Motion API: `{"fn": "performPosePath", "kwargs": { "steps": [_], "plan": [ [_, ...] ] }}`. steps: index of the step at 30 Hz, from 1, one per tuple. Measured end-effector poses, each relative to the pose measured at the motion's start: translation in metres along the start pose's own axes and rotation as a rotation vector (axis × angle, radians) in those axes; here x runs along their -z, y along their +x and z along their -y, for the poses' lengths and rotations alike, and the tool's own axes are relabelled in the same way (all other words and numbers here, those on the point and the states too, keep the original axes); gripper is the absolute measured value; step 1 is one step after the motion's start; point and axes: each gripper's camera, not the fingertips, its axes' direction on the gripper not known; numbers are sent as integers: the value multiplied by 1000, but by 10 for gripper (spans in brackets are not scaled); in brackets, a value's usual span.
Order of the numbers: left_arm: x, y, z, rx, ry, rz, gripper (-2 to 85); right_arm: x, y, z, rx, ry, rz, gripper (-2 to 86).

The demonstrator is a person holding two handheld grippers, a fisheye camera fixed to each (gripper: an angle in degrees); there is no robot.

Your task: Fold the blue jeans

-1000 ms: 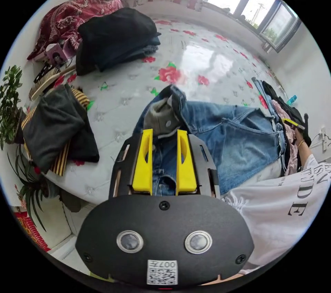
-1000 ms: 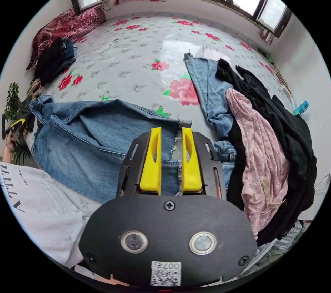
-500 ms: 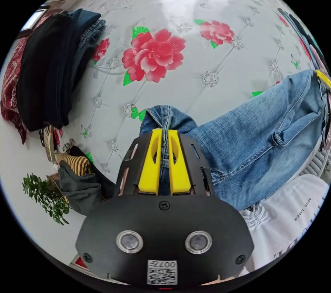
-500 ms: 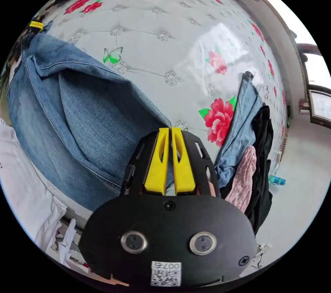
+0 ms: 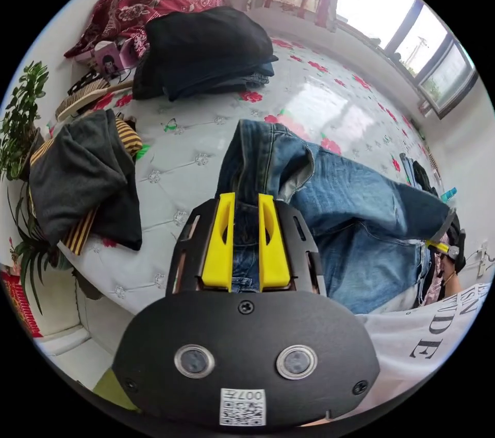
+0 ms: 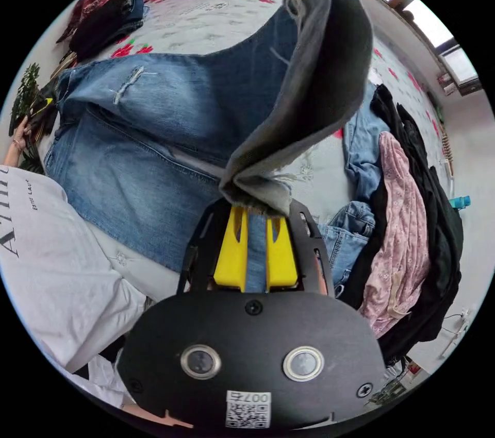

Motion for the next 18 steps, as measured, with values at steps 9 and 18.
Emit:
{"fn": "performPosePath", "kwargs": {
  "steps": [9,18],
  "plan": [
    [-56,33,87,-190,-88,8,122,9,59,101,-113,194,-29,72],
    [-153,47,110,-193,-235,184,101,-68,99,162,-162,57,112,72]
  ]
}}
